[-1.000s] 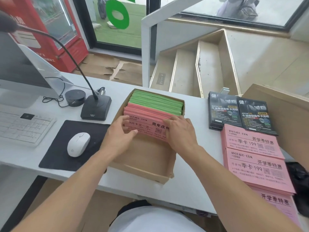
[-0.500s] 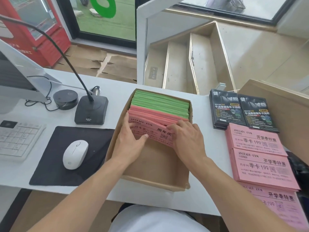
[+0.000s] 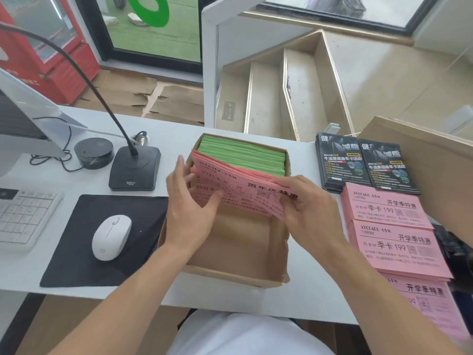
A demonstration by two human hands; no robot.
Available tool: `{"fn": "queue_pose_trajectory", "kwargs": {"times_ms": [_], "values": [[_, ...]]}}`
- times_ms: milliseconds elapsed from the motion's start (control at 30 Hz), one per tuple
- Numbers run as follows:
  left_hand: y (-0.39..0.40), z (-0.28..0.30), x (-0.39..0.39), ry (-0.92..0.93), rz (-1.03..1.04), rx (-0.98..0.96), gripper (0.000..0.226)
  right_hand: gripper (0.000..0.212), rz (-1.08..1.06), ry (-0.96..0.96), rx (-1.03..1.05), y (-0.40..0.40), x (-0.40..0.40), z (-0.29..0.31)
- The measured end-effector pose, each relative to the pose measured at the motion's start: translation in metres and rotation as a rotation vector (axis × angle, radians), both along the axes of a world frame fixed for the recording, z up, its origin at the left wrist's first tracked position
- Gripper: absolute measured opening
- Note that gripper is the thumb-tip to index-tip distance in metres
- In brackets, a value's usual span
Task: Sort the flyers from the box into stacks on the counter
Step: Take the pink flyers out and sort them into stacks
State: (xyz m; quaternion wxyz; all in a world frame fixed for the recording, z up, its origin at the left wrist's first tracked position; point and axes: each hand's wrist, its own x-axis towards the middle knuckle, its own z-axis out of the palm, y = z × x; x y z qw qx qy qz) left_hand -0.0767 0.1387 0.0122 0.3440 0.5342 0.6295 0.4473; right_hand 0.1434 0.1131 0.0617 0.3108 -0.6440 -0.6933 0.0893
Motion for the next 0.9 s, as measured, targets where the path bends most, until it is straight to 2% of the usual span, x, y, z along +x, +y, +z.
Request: {"fn": "queue_pose_trajectory", "kwargs": {"times_ms": [67, 133, 267, 333, 433, 567, 733, 900], "values": [[-0.008, 0.02, -0.001, -0.084, -0.021, 0.057, 0.104, 0.03, 0.03, 0.187, -0.031, -0.012, 0.02, 0.02], [-0.017, 0.044, 0.002, -0.162, -0.168, 0.061, 0.089, 0.031, 0.092, 0.353, -0.163, -0.027, 0.045, 0.038], [-0.048, 0.065, 0.041, -0.217, -0.546, -0.076, 0.032, 0.024, 0.132, 0.309, -0.48, -0.057, 0.105, 0.049], [-0.067, 0.054, 0.073, -0.271, -0.602, -0.104, 0.021, 0.023, 0.024, 0.347, -0.484, -0.076, 0.13, 0.042], [-0.097, 0.033, 0.118, -0.318, -0.649, -0.108, 0.021, 0.024, -0.129, 0.389, -0.447, -0.107, 0.156, 0.022], [-0.13, 0.016, 0.157, -0.368, -0.641, -0.074, 0.02, 0.027, -0.226, 0.376, -0.409, -0.147, 0.182, -0.008], [-0.154, -0.009, 0.175, -0.405, -0.552, -0.136, 0.021, 0.033, -0.183, 0.31, -0.38, -0.165, 0.199, -0.023], [-0.179, -0.04, 0.166, -0.347, -0.33, -0.133, 0.023, 0.029, -0.043, 0.289, -0.379, -0.16, 0.191, -0.036]]}}
